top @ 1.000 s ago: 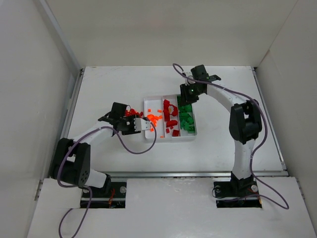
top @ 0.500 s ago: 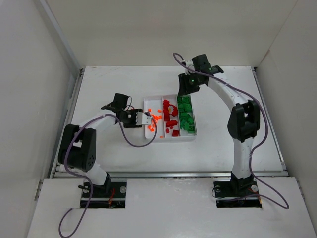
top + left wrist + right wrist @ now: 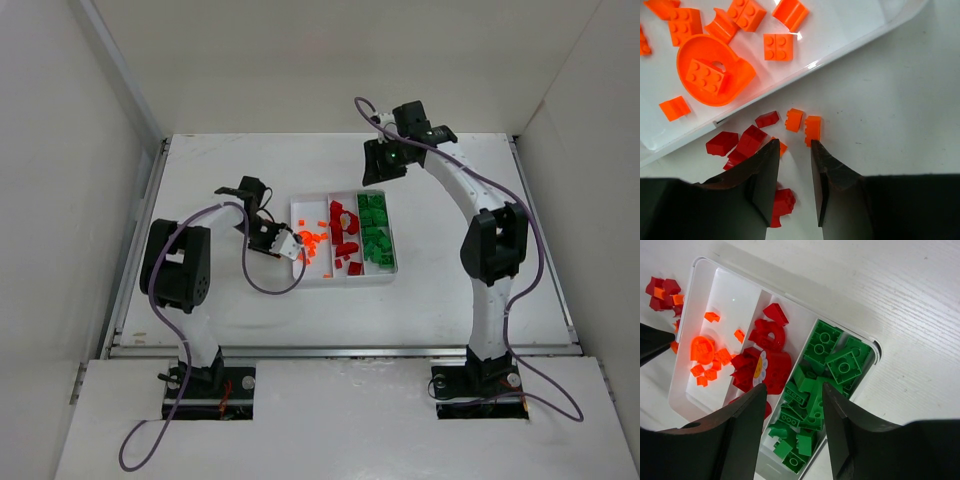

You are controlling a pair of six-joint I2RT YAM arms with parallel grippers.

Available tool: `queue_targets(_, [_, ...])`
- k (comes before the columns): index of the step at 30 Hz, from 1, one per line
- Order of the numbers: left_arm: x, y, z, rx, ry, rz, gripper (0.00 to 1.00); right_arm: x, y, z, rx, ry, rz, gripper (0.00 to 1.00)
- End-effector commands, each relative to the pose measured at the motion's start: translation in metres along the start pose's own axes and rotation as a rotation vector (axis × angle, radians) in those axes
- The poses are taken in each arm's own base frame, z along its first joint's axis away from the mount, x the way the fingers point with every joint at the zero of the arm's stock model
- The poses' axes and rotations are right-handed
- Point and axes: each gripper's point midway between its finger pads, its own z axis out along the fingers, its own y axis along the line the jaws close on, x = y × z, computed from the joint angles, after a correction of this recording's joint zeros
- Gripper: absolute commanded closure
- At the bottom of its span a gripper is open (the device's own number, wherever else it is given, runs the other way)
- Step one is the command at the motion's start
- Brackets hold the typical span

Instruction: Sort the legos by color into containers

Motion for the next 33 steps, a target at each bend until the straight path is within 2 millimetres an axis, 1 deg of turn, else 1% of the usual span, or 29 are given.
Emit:
queue_targets(1, [-0.006, -0.017, -0.003, 0.094, -0.03, 0.044, 0.71, 0.001, -0.006, -0.001, 0.017, 0.003, -0.005, 0.45])
queue_targets(2, [-0.005, -0.02, -0.003, 0.106, -0.022, 0.039, 0.71, 0.004, -0.008, 0.0, 0.026, 0.012, -0.002, 0.45])
queue_targets(4, [-0.001, -0.023, -0.001, 0.119, -0.012, 0.035, 0.71, 0.004, -0.008, 0.0, 0.026, 0.012, -0.002, 0.45])
queue_targets(6, [0.0, -0.029, 0.0, 0.139, -0.006, 0.025, 0.71, 0.004, -0.008, 0.0, 0.026, 0.012, -0.002, 0.45])
queue_targets(8, [-0.002, -0.036, -0.001, 0.143, -0.007, 0.023, 0.73, 0.004, -0.008, 0.0, 0.026, 0.012, -0.002, 0.45])
queue_targets(9, [-0.003, -0.034, -0.004, 0.133, -0.005, 0.029, 0.74, 0.001, -0.007, -0.001, 0.026, 0.003, -0.005, 0.45])
queue_targets(10, [-0.003, -0.036, -0.004, 0.123, -0.001, 0.02, 0.74, 0.001, -0.007, -0.001, 0.026, 0.003, -0.005, 0.45])
queue_targets(11, [-0.006, -0.034, -0.005, 0.098, -0.004, 0.014, 0.74, 0.001, -0.007, -0.001, 0.026, 0.003, -0.005, 0.45])
queue_targets(12, [-0.009, -0.029, -0.013, 0.054, 0.008, 0.024, 0.75, 0.001, -0.006, -0.001, 0.017, 0.003, -0.005, 0.45])
queue_targets(13, [-0.008, -0.02, -0.015, 0.004, 0.021, 0.044, 0.75, 0.001, -0.006, -0.001, 0.017, 0.003, -0.005, 0.45])
queue_targets(14, [-0.008, -0.028, -0.012, -0.004, 0.023, 0.028, 0.75, 0.001, -0.006, -0.001, 0.017, 0.003, -0.005, 0.45])
queue_targets(15, [-0.012, -0.023, -0.02, -0.046, 0.033, 0.044, 0.75, 0.003, -0.007, 0.002, 0.017, 0.012, -0.002, 0.45])
queue_targets(16, [-0.014, -0.021, -0.021, -0.072, 0.026, 0.058, 0.74, 0.003, -0.005, 0.002, 0.008, 0.012, -0.002, 0.45])
queue_targets(17, [-0.015, -0.028, -0.019, -0.064, 0.024, 0.053, 0.74, 0.003, -0.005, 0.002, 0.008, 0.012, -0.002, 0.45])
queue_targets(19, [-0.015, -0.028, -0.019, -0.064, 0.024, 0.042, 0.74, 0.003, -0.005, 0.002, 0.008, 0.012, -0.002, 0.45])
queue_targets(20, [-0.014, -0.034, -0.017, -0.041, 0.018, 0.028, 0.74, 0.003, -0.005, 0.002, 0.008, 0.012, -0.002, 0.45])
queue_targets(22, [-0.01, -0.038, -0.008, -0.013, 0.012, -0.024, 0.74, 0.003, -0.005, 0.002, 0.008, 0.012, 0.007, 0.45])
queue_targets(25, [-0.005, -0.034, -0.002, -0.002, 0.009, -0.07, 0.72, 0.003, -0.005, 0.002, 0.008, 0.012, 0.007, 0.45])
queue_targets(26, [-0.003, -0.03, 0.0, -0.006, 0.01, -0.089, 0.72, 0.003, -0.005, 0.002, 0.008, 0.012, 0.007, 0.45])
queue_targets(27, [-0.002, -0.031, -0.001, -0.004, 0.019, -0.1, 0.72, 0.003, -0.005, 0.002, 0.008, 0.012, 0.007, 0.45])
queue_targets(28, [0.002, -0.028, 0.0, -0.008, 0.032, -0.108, 0.72, 0.007, -0.006, 0.004, 0.008, 0.022, 0.011, 0.45])
queue_targets(29, [0.002, -0.031, 0.005, 0.009, 0.037, -0.115, 0.72, 0.007, -0.006, 0.004, 0.008, 0.022, 0.011, 0.45])
queue_targets(30, [0.003, -0.027, 0.005, -0.01, 0.04, -0.131, 0.72, 0.008, -0.005, 0.002, 0.008, 0.022, 0.011, 0.45])
queue_targets(33, [0.006, -0.022, 0.004, -0.029, 0.051, -0.144, 0.72, 0.012, -0.006, 0.005, 0.008, 0.031, 0.014, 0.45])
